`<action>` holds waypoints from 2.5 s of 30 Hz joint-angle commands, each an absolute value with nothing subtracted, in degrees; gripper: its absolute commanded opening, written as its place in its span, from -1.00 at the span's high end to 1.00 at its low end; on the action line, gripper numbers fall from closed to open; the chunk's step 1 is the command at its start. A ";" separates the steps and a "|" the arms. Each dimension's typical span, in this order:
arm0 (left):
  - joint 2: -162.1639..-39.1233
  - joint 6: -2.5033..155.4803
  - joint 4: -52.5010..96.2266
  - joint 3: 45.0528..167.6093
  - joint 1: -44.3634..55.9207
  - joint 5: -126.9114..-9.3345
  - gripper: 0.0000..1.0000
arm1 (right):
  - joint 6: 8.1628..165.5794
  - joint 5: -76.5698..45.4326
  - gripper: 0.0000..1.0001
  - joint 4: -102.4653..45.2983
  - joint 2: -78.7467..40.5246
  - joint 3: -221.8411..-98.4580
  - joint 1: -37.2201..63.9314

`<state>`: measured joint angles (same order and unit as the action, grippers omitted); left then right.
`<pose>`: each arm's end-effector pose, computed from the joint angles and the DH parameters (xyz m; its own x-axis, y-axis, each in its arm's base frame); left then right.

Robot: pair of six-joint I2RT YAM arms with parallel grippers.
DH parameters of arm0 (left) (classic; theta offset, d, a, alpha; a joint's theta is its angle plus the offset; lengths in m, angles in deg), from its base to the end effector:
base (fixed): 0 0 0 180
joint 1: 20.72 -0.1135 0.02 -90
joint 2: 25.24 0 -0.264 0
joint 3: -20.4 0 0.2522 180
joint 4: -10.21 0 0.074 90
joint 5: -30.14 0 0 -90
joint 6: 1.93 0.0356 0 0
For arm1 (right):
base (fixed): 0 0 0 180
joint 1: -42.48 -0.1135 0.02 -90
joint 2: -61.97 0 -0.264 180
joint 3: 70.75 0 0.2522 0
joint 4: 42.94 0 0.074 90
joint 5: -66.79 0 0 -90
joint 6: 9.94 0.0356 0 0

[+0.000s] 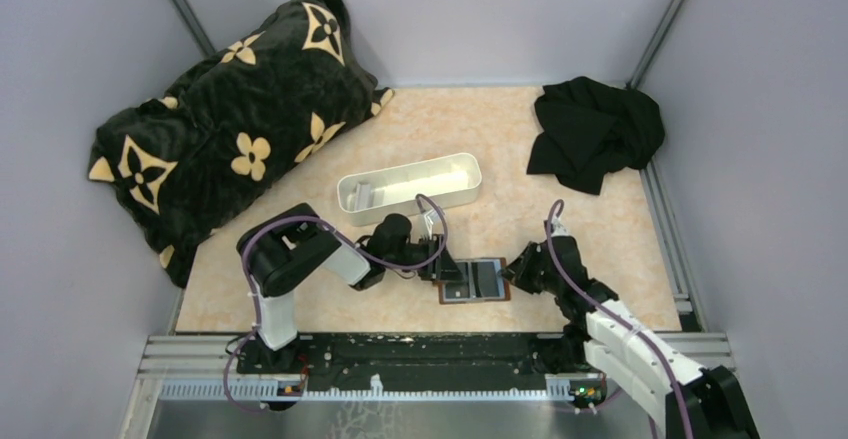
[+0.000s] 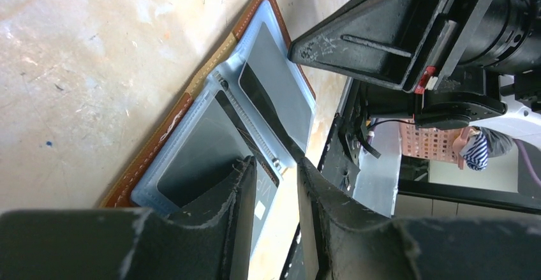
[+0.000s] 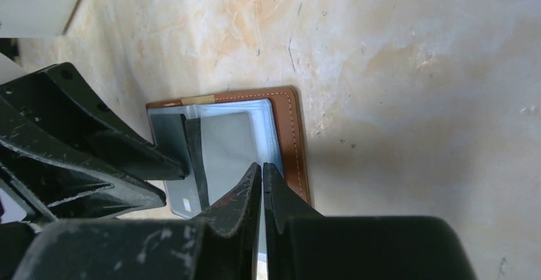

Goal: Take the credit cards out of the card holder

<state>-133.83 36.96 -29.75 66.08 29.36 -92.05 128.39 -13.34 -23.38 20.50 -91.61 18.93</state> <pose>0.1875 -0.2537 0.0986 -0.9073 0.0579 -0.4164 0.4104 0.3375 -0.8472 0.1274 0.0622 0.1292 -0.7769 0.4642 -0.4254 0.1002 0.7582 0.6443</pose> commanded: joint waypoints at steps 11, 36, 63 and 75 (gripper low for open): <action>-137.57 29.19 -29.46 68.78 28.48 -95.30 -0.35 | 131.37 -12.28 0.86 -22.37 22.20 -90.50 16.84; -136.95 30.21 -21.47 70.37 29.03 -92.94 1.00 | 134.71 -15.70 0.86 -25.76 20.22 -90.14 11.35; -115.92 40.88 -10.30 66.19 18.81 -95.74 1.00 | 132.96 -18.42 0.86 -30.11 11.27 -91.91 11.39; -101.43 45.22 -6.16 66.88 17.60 -92.19 1.00 | 126.13 -25.97 0.88 -20.63 14.13 -104.36 10.67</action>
<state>-106.03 42.77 -6.45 66.39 18.02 -93.27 130.51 -19.88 -27.31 8.45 -98.03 11.50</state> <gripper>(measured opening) 0.006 0.064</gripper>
